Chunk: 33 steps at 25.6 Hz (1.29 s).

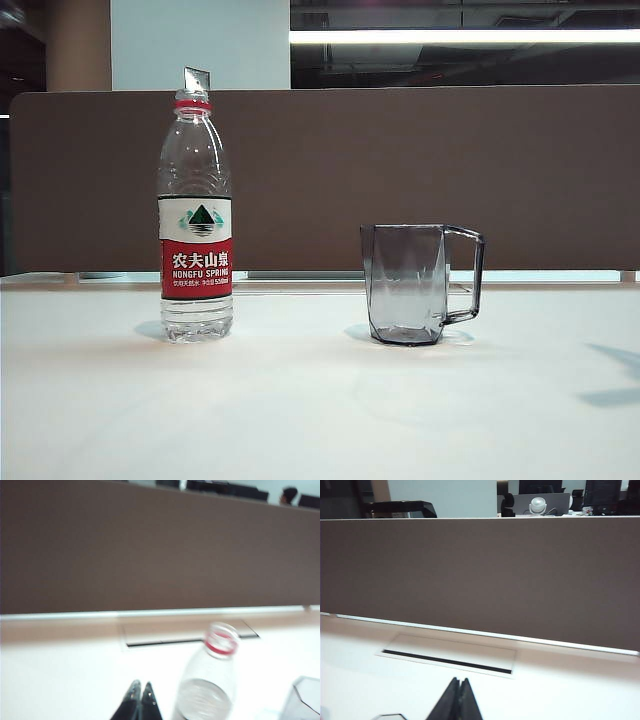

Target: Pick up the mineral water bottle with the left hand on the table and pour water into the mug until it's half full.

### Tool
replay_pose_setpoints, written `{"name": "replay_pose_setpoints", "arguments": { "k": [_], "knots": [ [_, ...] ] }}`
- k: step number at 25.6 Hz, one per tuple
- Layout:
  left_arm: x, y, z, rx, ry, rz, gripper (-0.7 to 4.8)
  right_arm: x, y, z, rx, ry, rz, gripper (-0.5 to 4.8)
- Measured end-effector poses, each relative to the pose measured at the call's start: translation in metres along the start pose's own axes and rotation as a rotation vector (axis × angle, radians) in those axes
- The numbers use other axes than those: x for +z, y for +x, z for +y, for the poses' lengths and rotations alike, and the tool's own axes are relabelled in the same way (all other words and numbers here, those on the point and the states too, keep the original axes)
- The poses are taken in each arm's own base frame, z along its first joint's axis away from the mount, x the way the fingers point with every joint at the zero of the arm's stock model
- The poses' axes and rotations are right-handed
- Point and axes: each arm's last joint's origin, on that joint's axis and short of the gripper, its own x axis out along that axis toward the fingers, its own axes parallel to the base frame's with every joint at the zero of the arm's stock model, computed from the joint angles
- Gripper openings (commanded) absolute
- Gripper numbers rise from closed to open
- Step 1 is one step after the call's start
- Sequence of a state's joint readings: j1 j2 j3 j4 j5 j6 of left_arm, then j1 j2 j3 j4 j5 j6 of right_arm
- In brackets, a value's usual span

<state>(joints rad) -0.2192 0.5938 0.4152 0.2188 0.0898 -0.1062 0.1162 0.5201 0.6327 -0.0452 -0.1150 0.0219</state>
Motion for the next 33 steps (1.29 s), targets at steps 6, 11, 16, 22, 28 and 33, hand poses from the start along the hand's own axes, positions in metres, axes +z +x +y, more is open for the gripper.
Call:
{"name": "replay_pose_setpoints", "arguments": {
  "k": [6,11,16,22,28,33],
  "knots": [
    [-0.010,0.015,-0.008,-0.058,-0.010,0.068,-0.06,0.000,0.005,0.023,0.063,0.008,0.106,-0.03],
    [-0.016,0.028,-0.008,-0.057,-0.064,0.091,-0.06,-0.007,0.000,0.045,0.197,-0.007,0.185,-0.02],
    [-0.026,0.035,-0.008,-0.055,-0.076,0.146,2.61,-0.008,-0.005,0.058,0.292,-0.016,0.200,-0.02],
    [-0.034,0.042,-0.007,-0.054,-0.021,0.190,4.79,-0.010,-0.007,0.064,0.333,-0.023,0.217,-0.02],
    [-0.038,0.051,-0.006,-0.059,0.014,0.177,4.79,-0.010,-0.007,0.064,0.336,-0.023,0.219,-0.02],
    [-0.044,0.057,-0.014,-0.099,0.021,0.197,4.79,-0.010,-0.007,0.064,0.335,-0.023,0.220,-0.02]
  ]
}}
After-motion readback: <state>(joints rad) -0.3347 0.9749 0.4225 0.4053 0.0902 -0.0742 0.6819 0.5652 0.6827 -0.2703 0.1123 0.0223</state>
